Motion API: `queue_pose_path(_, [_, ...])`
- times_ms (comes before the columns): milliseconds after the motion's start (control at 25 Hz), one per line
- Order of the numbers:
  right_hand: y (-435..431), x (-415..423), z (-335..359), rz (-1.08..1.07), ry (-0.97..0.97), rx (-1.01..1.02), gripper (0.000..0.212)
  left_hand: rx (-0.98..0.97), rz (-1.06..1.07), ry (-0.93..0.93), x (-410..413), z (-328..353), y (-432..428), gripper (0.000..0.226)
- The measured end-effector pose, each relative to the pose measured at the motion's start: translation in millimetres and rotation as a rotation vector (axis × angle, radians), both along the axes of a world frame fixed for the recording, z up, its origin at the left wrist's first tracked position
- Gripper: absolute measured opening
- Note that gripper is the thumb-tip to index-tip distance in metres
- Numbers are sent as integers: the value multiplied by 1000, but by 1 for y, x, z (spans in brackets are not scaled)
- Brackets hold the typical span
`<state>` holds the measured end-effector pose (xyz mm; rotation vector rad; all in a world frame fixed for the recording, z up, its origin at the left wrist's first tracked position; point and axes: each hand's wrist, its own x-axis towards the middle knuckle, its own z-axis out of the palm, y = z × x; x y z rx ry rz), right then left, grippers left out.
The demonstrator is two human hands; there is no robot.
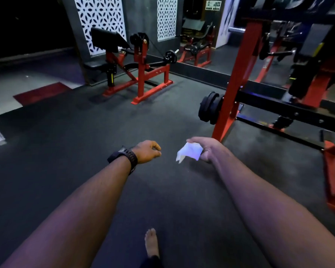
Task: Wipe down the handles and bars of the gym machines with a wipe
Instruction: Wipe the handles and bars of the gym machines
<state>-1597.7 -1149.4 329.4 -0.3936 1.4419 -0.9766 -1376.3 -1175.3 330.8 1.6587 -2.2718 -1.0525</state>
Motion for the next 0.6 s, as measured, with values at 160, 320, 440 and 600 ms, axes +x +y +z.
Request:
queue_pose_path(160, [-134,-19,2,-160,-54,-76,9,14,-5,36,-22,0,-151,23])
queue_pose_path(320, [-266,-44,23,-223,-110,-117,40,12,-58,28,-57,13,-305,16])
queue_pose_path(440, [-356,-70,18,-177,-129,-116,50,10,-103,25,-89,11,-402,15])
queue_pose_path(600, [-513,-117,-4,-153,-121,-138,46,22,-133,8,-137,-9,-554,22])
